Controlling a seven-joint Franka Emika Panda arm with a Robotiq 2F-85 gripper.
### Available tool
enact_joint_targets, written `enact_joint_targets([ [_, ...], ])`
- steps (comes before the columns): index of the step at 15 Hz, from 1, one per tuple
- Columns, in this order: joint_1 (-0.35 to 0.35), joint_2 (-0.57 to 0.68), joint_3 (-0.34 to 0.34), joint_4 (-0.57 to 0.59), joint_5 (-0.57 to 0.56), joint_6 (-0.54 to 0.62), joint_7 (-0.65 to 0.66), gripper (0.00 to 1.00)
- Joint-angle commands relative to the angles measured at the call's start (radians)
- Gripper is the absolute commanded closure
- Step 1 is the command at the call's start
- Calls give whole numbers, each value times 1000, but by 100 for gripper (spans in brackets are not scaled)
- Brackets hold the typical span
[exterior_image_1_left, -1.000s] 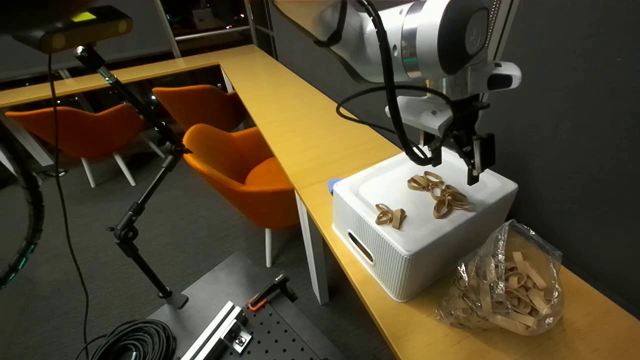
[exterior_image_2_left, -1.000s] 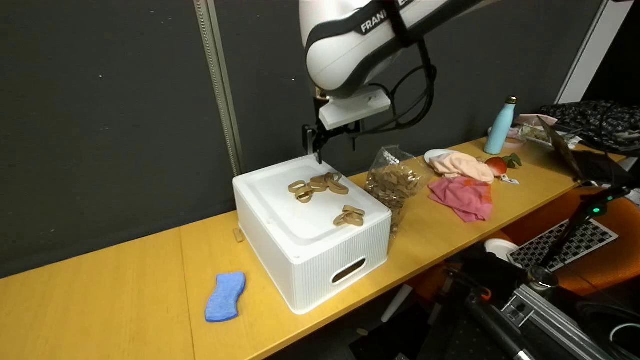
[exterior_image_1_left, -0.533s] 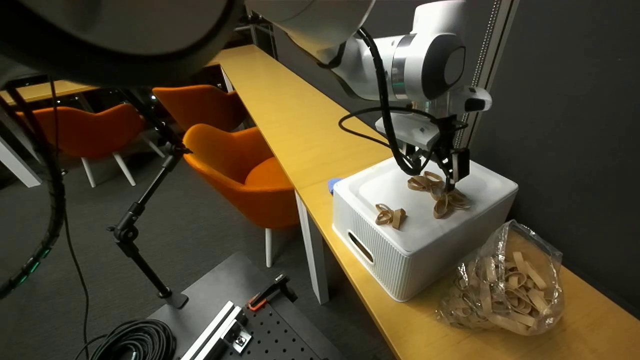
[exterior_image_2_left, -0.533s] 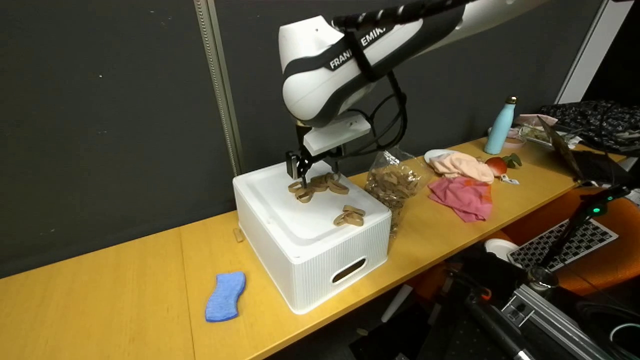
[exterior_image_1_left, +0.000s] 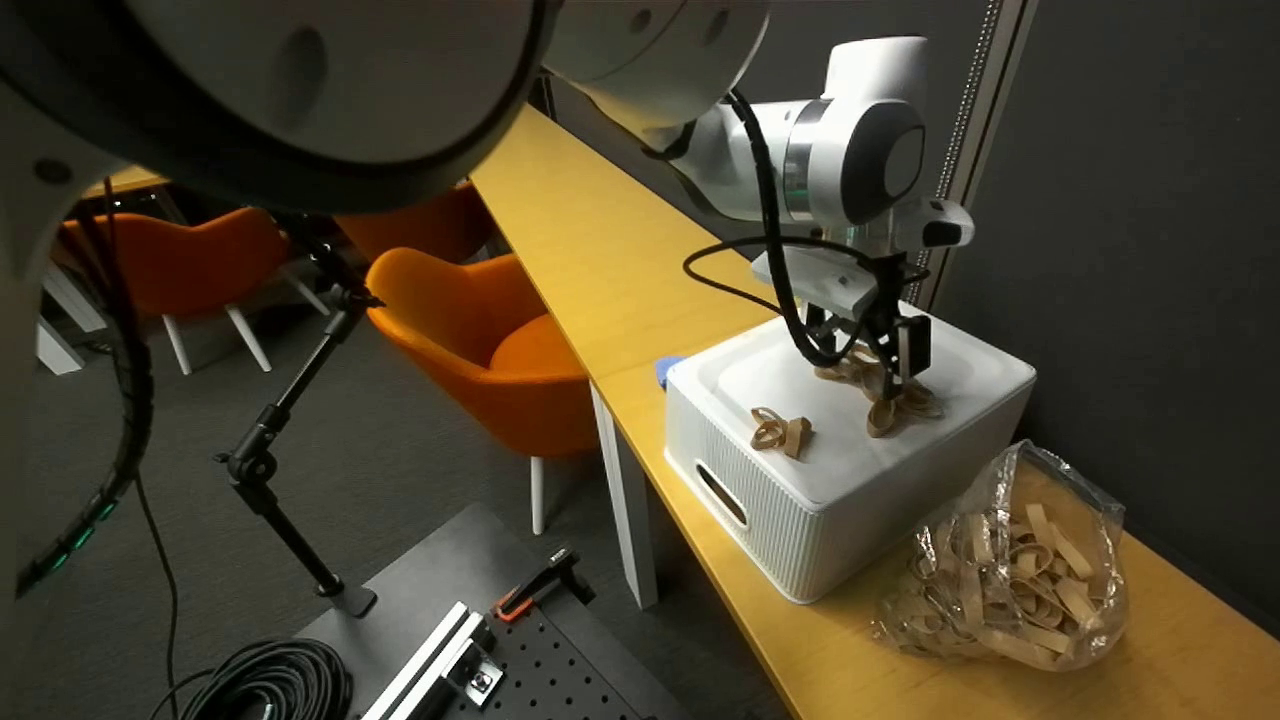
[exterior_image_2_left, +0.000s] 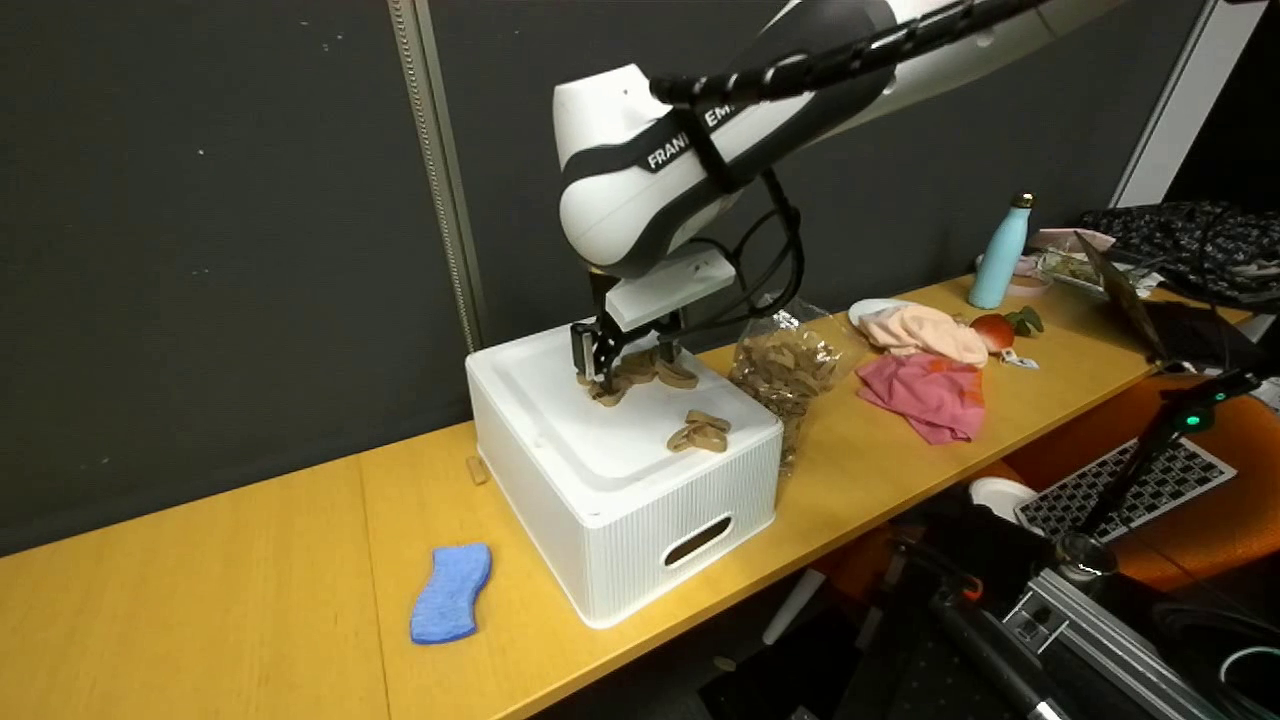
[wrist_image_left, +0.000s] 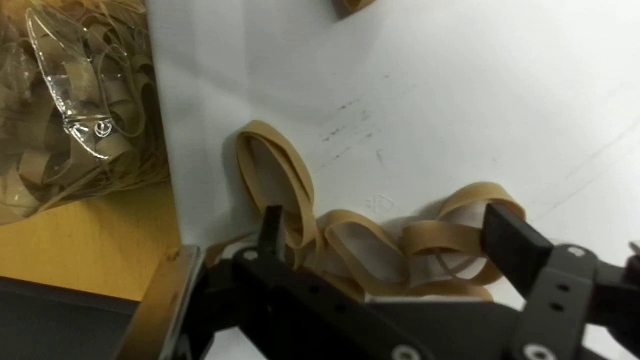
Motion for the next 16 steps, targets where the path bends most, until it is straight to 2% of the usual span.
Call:
enact_joint_targets([
  [1,0,30,-7,40,19,-18,-26,0],
  [10,-6,37,-26,38,15,-20,-18,0],
  [12,-4,41,-29,37,13,-18,-16,28],
  [16,0,33,-27,37,13,-17,-16,57],
])
